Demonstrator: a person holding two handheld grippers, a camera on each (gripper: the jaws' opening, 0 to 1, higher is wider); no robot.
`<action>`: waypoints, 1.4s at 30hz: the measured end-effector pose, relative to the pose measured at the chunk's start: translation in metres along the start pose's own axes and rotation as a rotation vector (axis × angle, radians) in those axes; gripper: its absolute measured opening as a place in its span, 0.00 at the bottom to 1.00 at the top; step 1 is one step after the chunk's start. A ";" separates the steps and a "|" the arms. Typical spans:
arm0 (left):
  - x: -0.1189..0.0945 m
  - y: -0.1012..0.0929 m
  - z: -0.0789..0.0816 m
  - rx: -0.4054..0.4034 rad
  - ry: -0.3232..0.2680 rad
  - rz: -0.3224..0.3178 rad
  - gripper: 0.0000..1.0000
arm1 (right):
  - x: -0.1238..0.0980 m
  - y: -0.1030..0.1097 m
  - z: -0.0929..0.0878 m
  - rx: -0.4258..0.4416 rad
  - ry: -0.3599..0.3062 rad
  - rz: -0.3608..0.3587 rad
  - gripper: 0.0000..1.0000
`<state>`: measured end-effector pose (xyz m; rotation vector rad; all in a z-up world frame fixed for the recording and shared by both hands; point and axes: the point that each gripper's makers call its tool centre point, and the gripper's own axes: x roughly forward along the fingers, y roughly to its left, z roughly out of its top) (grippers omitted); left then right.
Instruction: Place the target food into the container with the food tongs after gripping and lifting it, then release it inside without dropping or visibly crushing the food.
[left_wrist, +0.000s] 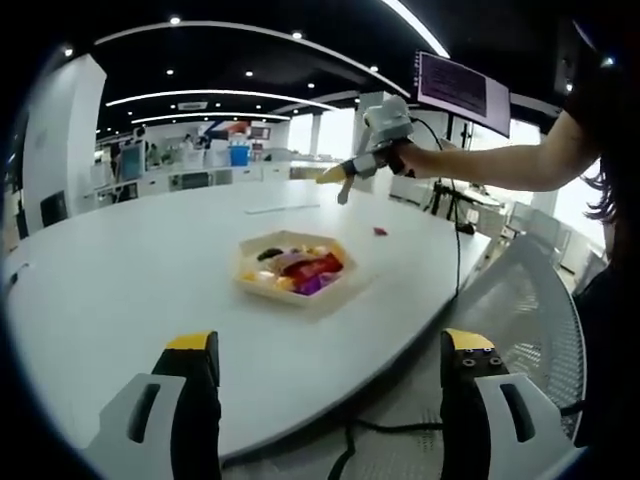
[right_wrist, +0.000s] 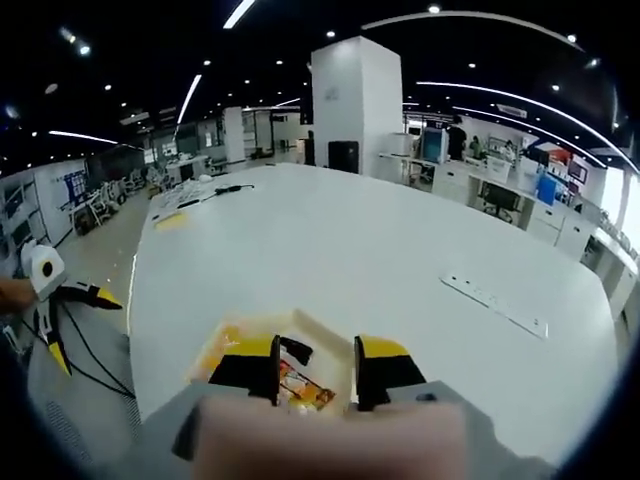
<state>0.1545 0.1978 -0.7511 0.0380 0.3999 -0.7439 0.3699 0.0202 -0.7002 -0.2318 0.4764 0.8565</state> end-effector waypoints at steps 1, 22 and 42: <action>0.000 0.000 -0.001 0.001 0.007 0.002 0.88 | -0.002 -0.003 -0.002 0.000 0.001 -0.002 0.29; 0.001 0.002 -0.003 0.007 0.025 0.025 0.86 | -0.046 -0.090 -0.071 0.068 0.044 -0.096 0.30; 0.004 0.000 -0.007 -0.012 0.054 0.020 0.93 | -0.066 -0.163 -0.134 0.094 0.094 -0.180 0.30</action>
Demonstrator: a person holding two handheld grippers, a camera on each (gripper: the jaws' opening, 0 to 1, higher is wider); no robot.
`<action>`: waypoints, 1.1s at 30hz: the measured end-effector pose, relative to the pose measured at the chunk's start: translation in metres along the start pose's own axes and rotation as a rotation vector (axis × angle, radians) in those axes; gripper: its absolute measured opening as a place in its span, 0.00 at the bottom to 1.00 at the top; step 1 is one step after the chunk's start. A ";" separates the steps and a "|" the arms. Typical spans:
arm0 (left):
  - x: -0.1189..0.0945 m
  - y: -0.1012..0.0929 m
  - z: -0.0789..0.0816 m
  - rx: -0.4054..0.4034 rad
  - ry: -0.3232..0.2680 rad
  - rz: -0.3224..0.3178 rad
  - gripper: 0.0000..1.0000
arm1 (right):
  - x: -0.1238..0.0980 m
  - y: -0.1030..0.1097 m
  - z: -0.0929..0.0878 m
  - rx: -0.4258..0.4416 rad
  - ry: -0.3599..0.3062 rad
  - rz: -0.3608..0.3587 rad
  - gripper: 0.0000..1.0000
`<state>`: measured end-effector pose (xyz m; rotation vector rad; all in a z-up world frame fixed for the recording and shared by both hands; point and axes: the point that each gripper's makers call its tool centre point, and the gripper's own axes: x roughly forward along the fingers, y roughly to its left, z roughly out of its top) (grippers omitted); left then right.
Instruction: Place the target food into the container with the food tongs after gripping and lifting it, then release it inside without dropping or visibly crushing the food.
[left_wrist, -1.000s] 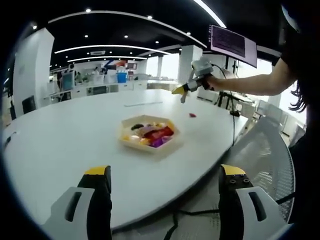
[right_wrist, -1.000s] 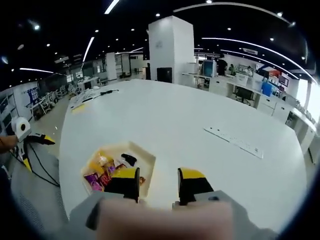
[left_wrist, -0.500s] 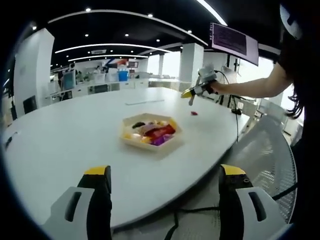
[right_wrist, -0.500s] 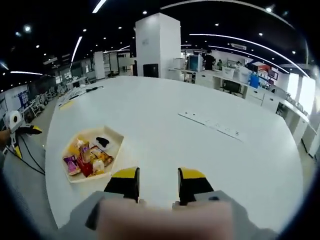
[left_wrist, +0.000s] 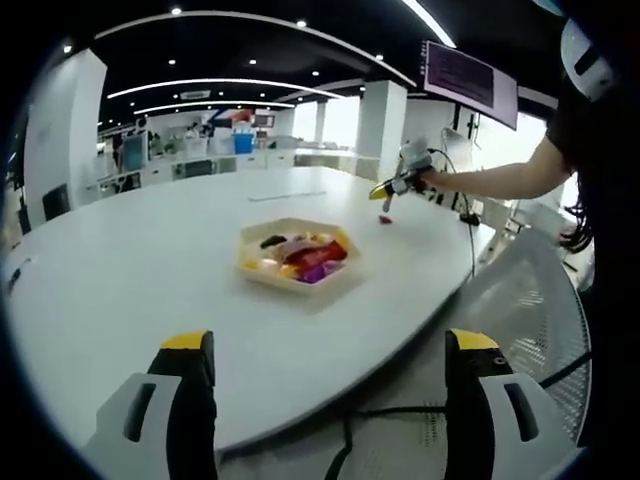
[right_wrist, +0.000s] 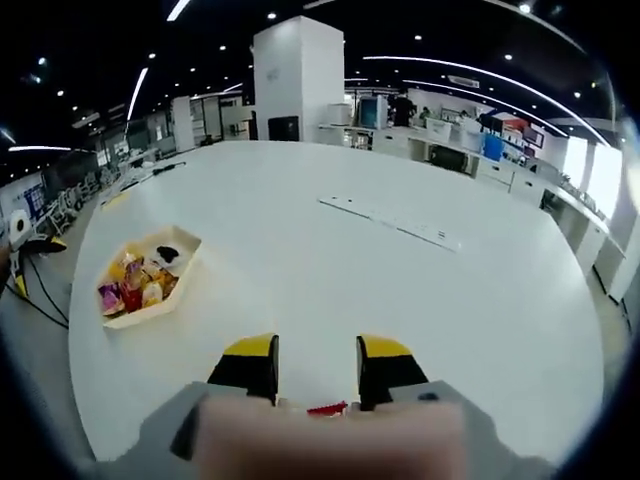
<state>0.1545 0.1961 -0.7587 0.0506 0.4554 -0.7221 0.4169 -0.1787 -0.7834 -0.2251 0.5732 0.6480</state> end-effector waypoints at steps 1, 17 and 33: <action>0.000 0.001 0.000 0.001 0.001 0.002 0.92 | 0.003 -0.002 -0.004 -0.003 0.005 0.005 0.30; 0.001 0.002 0.000 -0.002 0.016 0.018 0.91 | 0.019 -0.009 -0.034 -0.040 0.055 0.034 0.30; 0.001 0.005 0.000 -0.018 0.010 0.023 0.89 | 0.013 0.000 -0.030 -0.078 0.056 -0.022 0.21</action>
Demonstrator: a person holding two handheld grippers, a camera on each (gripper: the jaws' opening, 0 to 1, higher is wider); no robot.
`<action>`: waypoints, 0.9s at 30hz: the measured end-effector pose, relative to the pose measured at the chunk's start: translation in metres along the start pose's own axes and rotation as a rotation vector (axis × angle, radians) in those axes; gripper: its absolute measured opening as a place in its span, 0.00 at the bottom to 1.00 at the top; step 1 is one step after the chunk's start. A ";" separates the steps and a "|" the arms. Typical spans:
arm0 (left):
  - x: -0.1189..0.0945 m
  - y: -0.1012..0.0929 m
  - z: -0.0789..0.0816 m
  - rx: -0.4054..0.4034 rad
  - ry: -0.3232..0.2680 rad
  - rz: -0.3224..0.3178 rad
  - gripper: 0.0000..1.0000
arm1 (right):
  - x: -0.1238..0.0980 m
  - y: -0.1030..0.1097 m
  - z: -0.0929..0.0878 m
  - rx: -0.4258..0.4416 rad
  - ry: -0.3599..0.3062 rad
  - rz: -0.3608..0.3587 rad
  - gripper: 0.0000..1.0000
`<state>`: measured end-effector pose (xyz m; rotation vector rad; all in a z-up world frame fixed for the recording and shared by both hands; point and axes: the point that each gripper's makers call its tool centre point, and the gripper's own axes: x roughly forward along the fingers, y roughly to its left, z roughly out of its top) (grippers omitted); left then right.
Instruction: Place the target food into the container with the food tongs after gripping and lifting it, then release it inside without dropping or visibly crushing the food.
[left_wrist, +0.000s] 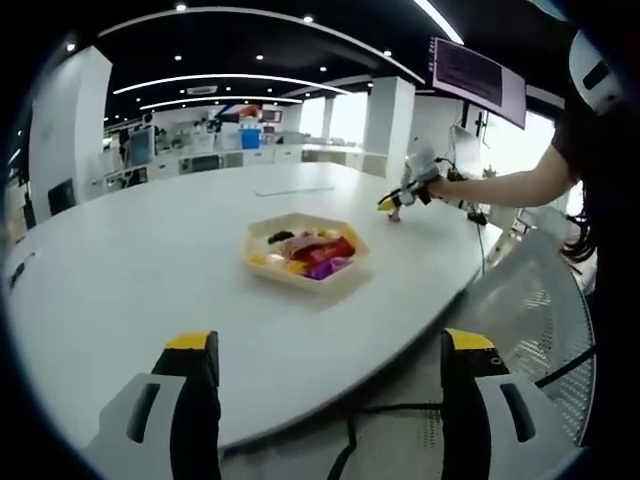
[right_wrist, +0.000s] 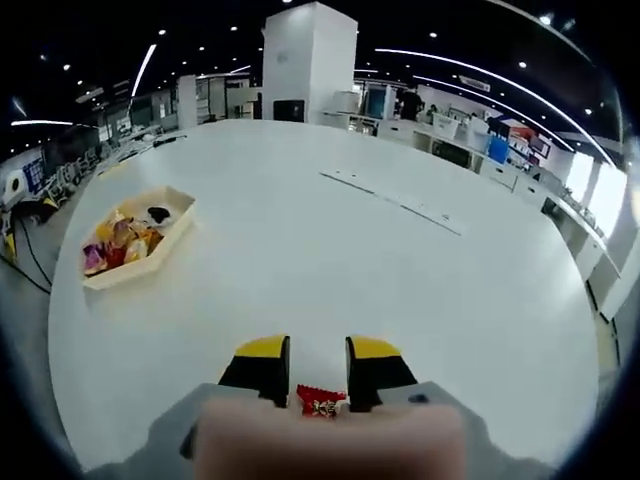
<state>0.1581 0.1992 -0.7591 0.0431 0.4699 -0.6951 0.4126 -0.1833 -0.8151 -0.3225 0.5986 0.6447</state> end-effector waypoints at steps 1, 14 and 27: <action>0.000 -0.001 -0.001 0.005 0.008 -0.003 0.89 | -0.002 0.000 0.001 0.006 -0.001 0.000 0.21; -0.001 -0.005 -0.003 0.007 0.014 -0.038 0.92 | -0.024 0.035 0.029 0.029 -0.015 -0.005 0.21; -0.003 -0.007 -0.001 0.002 -0.004 -0.058 0.92 | -0.040 0.063 0.082 0.015 -0.063 0.005 0.21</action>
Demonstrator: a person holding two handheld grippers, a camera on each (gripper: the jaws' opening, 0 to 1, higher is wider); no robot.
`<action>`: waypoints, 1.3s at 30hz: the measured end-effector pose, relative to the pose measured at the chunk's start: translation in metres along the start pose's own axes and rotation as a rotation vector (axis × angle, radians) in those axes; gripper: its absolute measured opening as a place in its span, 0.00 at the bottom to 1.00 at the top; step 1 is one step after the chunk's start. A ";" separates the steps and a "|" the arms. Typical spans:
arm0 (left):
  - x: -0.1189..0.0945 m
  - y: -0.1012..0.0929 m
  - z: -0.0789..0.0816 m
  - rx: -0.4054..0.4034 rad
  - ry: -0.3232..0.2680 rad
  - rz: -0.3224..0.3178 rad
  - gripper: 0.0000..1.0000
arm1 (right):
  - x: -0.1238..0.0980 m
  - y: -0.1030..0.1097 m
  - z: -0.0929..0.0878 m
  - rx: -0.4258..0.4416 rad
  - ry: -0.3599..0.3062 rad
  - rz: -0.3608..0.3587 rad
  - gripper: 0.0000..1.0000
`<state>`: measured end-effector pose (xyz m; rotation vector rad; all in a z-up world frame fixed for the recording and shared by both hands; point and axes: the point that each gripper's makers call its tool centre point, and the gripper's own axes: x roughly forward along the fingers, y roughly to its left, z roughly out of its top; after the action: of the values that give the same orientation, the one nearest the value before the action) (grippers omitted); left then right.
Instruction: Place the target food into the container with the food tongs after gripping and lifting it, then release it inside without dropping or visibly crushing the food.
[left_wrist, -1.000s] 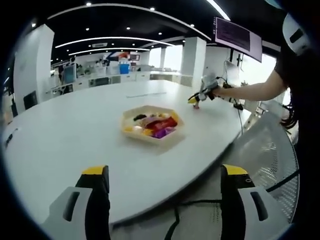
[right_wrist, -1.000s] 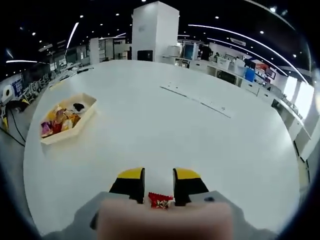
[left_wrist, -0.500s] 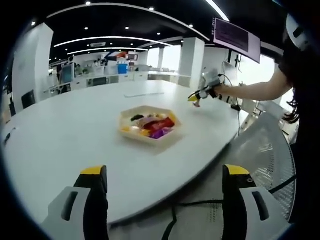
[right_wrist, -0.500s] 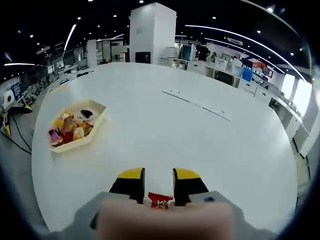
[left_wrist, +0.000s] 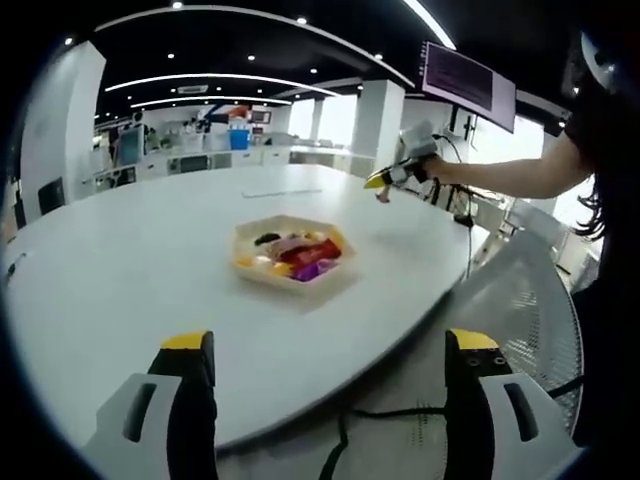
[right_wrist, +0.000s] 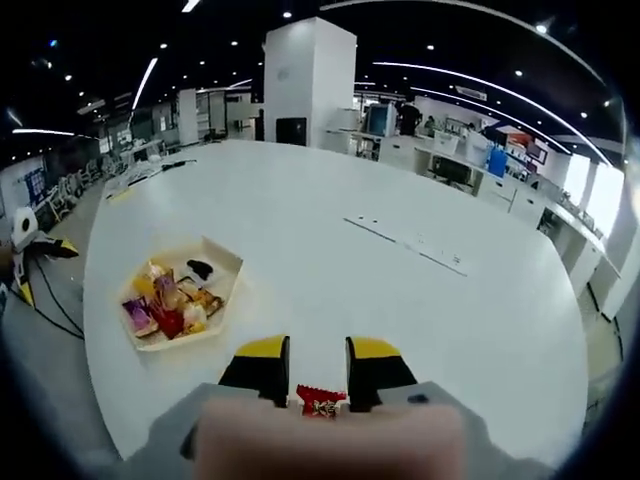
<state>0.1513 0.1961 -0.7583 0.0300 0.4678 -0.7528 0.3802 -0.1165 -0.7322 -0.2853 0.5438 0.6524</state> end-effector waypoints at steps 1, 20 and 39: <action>0.000 0.000 0.000 0.000 -0.002 0.002 0.92 | -0.001 0.001 0.002 -0.002 -0.002 0.000 0.21; -0.001 0.000 0.002 0.003 -0.020 -0.005 0.91 | -0.027 0.018 0.049 -0.020 -0.034 0.003 0.22; -0.002 -0.002 0.005 0.006 -0.039 -0.014 0.90 | -0.008 0.060 0.071 -0.032 -0.046 0.062 0.22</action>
<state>0.1504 0.1946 -0.7526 0.0181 0.4290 -0.7676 0.3643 -0.0454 -0.6744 -0.2837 0.5003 0.7263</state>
